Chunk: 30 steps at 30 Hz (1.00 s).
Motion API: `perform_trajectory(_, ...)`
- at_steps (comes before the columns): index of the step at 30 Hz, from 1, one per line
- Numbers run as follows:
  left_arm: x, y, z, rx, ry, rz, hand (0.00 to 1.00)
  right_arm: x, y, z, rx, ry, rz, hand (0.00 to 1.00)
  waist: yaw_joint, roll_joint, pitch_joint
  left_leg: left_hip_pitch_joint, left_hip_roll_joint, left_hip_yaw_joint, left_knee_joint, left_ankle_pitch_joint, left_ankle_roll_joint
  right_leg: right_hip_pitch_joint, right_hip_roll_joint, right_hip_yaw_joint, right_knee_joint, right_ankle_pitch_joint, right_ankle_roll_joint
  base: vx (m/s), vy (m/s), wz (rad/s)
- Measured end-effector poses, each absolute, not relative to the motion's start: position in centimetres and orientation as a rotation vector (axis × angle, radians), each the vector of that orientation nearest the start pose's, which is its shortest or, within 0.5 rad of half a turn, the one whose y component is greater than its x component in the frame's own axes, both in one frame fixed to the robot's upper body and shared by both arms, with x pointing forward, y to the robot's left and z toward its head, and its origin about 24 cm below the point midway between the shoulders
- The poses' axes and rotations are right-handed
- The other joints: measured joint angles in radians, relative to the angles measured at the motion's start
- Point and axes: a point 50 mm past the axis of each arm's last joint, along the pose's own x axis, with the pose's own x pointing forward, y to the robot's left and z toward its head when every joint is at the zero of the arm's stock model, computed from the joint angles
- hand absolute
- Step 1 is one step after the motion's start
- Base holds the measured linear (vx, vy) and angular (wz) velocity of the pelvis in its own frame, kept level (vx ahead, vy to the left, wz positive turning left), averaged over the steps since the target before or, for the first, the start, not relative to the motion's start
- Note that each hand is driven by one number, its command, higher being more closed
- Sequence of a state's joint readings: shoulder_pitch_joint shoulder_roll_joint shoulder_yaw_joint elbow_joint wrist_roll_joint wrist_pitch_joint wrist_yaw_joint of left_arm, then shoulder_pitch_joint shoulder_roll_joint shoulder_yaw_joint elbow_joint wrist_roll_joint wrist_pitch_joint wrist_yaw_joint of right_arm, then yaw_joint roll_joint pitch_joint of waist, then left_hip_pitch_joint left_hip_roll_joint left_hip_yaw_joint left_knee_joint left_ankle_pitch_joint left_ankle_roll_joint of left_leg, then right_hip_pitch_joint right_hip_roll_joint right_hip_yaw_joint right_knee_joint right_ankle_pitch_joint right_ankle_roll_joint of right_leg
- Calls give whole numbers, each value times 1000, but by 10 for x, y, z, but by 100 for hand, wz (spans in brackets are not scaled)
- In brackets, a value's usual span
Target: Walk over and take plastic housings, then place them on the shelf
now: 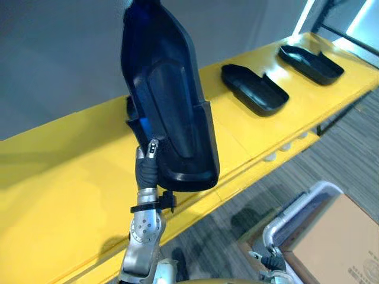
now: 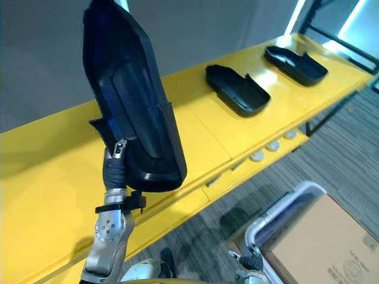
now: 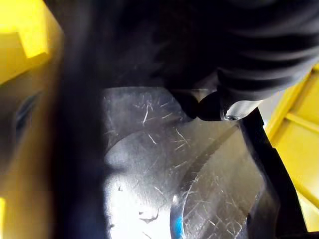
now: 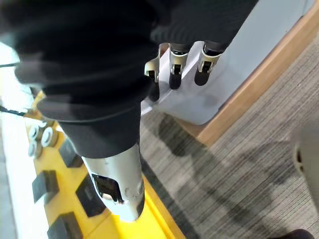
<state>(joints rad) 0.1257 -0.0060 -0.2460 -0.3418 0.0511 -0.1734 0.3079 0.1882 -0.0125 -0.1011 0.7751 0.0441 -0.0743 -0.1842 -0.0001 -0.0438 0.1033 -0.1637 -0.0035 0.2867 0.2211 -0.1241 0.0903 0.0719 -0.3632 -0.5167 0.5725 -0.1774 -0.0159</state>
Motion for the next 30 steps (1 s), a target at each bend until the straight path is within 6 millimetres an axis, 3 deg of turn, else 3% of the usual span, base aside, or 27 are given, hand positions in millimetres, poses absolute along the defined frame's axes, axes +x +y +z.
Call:
perform_trajectory(1, 217, 114, 108, -77, -390, 104, 100, 119, -179, -138, 2, 866, -310, 0, 0, 2, 1, 40, -10, -31, -39, 12, -4, -52, 76, 165, 27, -70, 16, 116, 54, 86)
perform_trajectory(2, 217, 114, 108, -74, -391, 103, 100, 122, -175, -138, 3, 860, -290, 0, -1, 4, 0, 58, -15, -45, -54, 19, -4, -77, 105, 228, 25, -96, 18, 136, 31, 84)
perform_trajectory(4, 217, 112, 108, -70, -392, 101, 100, 135, -169, -131, 12, 805, -273, 0, -15, 10, -5, 92, -36, -120, -66, 34, -9, -177, 214, 424, 1, -152, 44, 120, -18, 114)
perform_trajectory(6, 216, 110, 108, -72, -390, 102, 100, 134, -171, -129, 10, 788, -282, 0, -19, 18, -4, 99, -50, -189, -44, 34, -13, -234, 266, 550, -33, -157, 57, 127, -77, 139)
perform_trajectory(7, 215, 111, 106, -62, -386, 110, 100, 130, -172, -130, 12, 795, -287, 0, -22, 12, -4, 94, -63, -224, -21, 21, -29, -242, 266, 589, -83, -118, 60, 122, -134, 138)
perform_trajectory(8, 214, 111, 106, -57, -385, 111, 100, 130, -171, -129, 14, 793, -288, 0, -19, 1, -6, 94, -72, -232, -5, 11, -38, -239, 255, 593, -119, -59, 60, 132, -200, 117)
perform_trajectory(9, 213, 112, 105, -45, -384, 120, 100, 126, -171, -129, 16, 794, -292, 0, -5, -13, -8, 90, -80, -252, 30, -25, -58, -222, 240, 585, -143, -39, 93, 97, -198, 81)
perform_trajectory(13, 206, 112, 97, -57, -346, 145, 100, 129, -179, -123, 2, 757, -302, 0, 16, 30, -37, 67, 24, -230, 76, -46, -90, -153, 294, 492, -251, -11, 59, 81, -195, 48)
perform_trajectory(15, 204, 112, 95, -66, -332, 148, 100, 130, -178, -123, 5, 753, -302, 0, 17, 33, -42, 76, 39, -240, 75, -44, -93, -124, 308, 474, -283, 0, 50, 53, -135, 23)
perform_trajectory(21, 202, 113, 98, -75, -344, 151, 100, 122, -173, -126, 36, 771, -322, 0, 16, 6, -49, 40, 28, -317, 53, -19, -124, -95, 294, 368, -314, 6, 45, 1, -50, 47)
perform_trajectory(24, 202, 116, 106, -87, -378, 173, 100, 120, -179, -127, 33, 778, -350, 0, 12, 5, -34, 36, 150, -34, 94, -40, -120, -98, 258, 311, -295, 6, 44, -41, 72, 57)
perform_trajectory(25, 202, 117, 106, -91, -377, 181, 100, 118, -183, -129, 26, 791, -359, 0, 13, 9, -34, 34, 180, 16, 141, -42, -118, -103, 239, 310, -289, 3, 46, -70, 187, 25)
perform_trajectory(27, 202, 119, 105, -94, -375, 188, 100, 122, -183, -131, 21, 802, -350, 0, 11, 0, -37, 20, 216, 16, 257, -73, -84, -120, 202, 330, -275, -11, 64, -65, 201, -10)
perform_trajectory(30, 202, 118, 101, -110, -358, 178, 100, 121, -186, -138, 4, 847, -341, 0, -1, 2, -40, 47, 316, -26, 285, -69, -91, -164, 137, 389, -256, -3, 126, -32, 441, -21)
